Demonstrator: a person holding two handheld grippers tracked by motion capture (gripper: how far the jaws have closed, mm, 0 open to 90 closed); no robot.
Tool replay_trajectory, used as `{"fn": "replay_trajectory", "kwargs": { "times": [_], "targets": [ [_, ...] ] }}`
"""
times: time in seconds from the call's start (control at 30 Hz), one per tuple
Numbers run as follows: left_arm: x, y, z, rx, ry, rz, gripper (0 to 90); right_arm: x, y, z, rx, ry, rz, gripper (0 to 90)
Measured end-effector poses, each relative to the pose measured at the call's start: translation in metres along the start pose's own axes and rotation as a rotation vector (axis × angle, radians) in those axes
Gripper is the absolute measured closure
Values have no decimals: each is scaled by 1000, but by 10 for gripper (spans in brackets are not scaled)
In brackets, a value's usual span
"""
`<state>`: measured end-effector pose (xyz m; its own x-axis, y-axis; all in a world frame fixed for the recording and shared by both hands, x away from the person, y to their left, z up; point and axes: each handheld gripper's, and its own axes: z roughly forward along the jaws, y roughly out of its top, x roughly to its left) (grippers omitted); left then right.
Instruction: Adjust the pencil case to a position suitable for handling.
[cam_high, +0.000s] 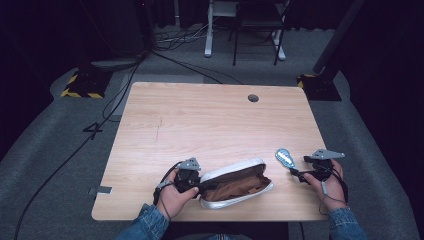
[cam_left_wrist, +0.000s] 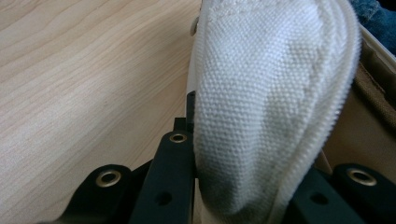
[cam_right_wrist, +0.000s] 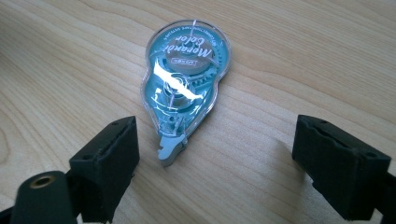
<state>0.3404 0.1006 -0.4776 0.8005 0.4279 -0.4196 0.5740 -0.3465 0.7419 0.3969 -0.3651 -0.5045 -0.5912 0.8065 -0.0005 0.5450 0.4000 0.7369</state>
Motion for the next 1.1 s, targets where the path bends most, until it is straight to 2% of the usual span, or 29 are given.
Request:
{"fn": "replay_trajectory", "kwargs": {
  "times": [0.5,0.57,0.63,0.77,0.87,0.9,1.1],
  "targets": [
    [9,-5,5,4,5,-23,768,0,0,0,1,2,-2,152],
    [9,-5,5,-4,6,-24,692,0,0,0,2,3,-3,152],
    [9,-5,6,-13,16,-21,513,0,0,0,1,3,-3,152],
    [9,-4,6,-35,55,9,351,0,0,0,1,3,-3,151],
    [7,-2,4,-62,69,45,293,0,0,0,1,3,-3,152],
    [7,-2,4,-62,69,45,279,0,0,0,0,3,-2,152],
    [-2,7,-6,-111,99,99,256,0,0,0,1,3,-3,152]
  ]
}}
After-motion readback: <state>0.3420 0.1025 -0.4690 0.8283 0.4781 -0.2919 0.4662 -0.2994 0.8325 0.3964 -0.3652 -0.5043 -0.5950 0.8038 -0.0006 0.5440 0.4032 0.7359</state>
